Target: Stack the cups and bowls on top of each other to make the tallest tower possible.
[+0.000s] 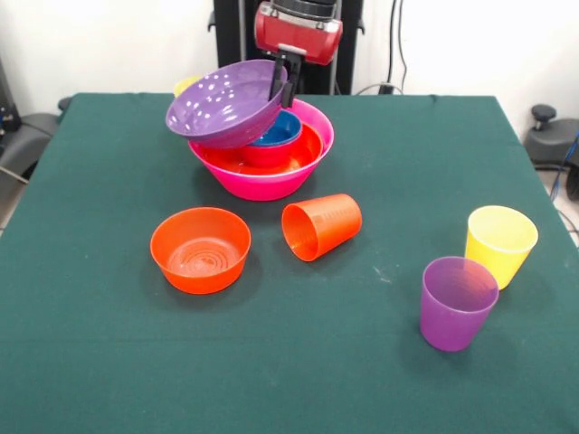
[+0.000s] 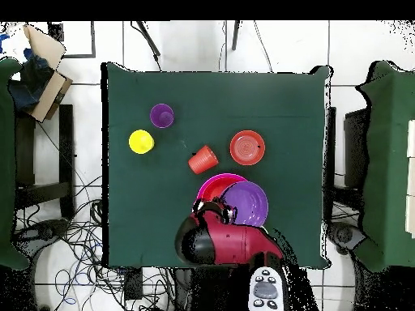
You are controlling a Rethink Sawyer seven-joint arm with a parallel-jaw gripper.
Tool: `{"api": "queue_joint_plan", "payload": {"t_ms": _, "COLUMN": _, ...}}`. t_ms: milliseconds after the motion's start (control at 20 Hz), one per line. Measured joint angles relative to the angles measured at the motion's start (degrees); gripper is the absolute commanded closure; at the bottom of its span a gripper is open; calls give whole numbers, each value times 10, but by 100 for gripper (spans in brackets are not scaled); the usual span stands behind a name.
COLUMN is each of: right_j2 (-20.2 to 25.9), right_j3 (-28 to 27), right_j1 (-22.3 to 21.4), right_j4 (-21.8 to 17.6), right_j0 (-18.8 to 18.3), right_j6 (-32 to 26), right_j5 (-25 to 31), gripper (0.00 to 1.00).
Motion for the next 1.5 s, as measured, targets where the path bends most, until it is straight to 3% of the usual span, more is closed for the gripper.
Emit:
{"api": "queue_joint_plan", "payload": {"t_ms": 650, "right_j2": -9, "right_j3": 0, "right_j1": 0, "right_j4": 0, "right_j0": 21, "right_j6": 0, "right_j5": 0, "gripper": 100}}
{"api": "queue_joint_plan", "payload": {"t_ms": 700, "right_j2": -11, "right_j3": 0, "right_j1": 0, "right_j4": 0, "right_j0": 23, "right_j6": 0, "right_j5": -1, "gripper": 0}}
{"api": "queue_joint_plan", "payload": {"t_ms": 1500, "right_j2": -10, "right_j3": 0, "right_j1": -3, "right_j4": 0, "right_j0": 14, "right_j6": 0, "right_j5": -3, "gripper": 0}}
